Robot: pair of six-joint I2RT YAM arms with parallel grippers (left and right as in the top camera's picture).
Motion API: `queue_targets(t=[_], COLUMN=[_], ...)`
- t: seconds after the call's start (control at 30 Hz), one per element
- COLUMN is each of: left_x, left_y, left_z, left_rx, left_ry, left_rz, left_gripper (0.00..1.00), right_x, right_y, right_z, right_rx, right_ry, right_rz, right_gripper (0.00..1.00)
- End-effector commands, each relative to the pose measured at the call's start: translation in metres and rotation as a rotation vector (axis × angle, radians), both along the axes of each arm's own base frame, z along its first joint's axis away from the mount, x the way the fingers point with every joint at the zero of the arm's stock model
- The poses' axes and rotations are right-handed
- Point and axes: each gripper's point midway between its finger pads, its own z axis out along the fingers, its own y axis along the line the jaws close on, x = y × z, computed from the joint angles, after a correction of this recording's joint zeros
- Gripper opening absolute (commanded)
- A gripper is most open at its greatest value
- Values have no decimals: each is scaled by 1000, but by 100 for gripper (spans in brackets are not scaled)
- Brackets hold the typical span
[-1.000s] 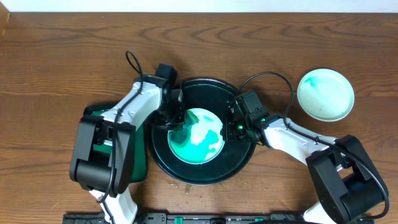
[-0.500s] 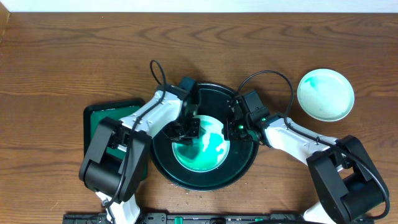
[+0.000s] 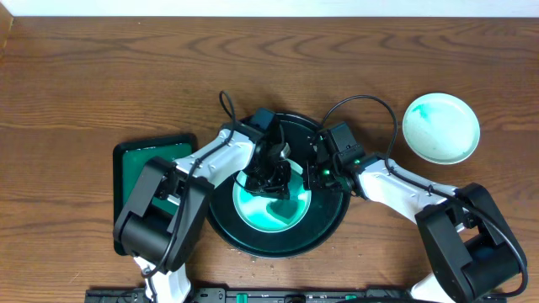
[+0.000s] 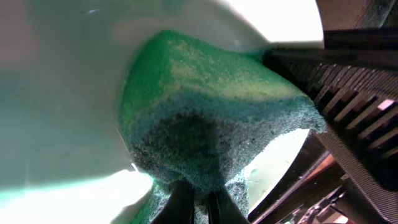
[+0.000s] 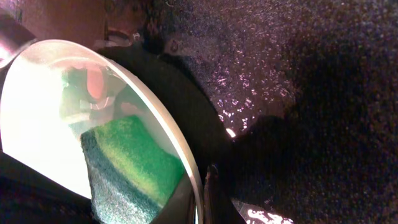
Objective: Clean dirty plates on tray and stack at the side
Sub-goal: 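Move the sponge with the left gripper back over the green tray, then lift the gripped plate with the right gripper off the black tray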
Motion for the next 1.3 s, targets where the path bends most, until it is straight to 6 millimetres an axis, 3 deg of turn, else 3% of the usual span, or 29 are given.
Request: queue_targets(t=[0.0, 0.1, 0.27, 0.5, 0.7, 0.9, 1.27], left_x=[15, 33, 51, 33, 21, 13, 10], left_y=[4, 20, 66, 109, 133, 172, 243], left_z=[-7, -1, 16, 51, 77, 82, 82], left_rx=[16, 69, 253, 433, 514, 639, 680], left_ry=[4, -44, -128, -185, -240, -211, -98], left_rz=[74, 150, 304, 352, 368, 459, 629], left_gripper=[7, 7, 7, 7, 7, 7, 7], right_x=[-17, -17, -17, -17, -17, -5, 35], right_y=[1, 1, 2, 2, 8, -9, -43], right_z=[-12, -12, -11, -11, 2, 33, 118], right_rx=[-5, -5, 0, 2, 6, -162, -531], right_ry=[78, 78, 80, 76, 51, -15, -315], right_rz=[-9, -8, -6, -2, 110, 196, 160], right_gripper=[1, 1, 1, 1, 1, 1, 2])
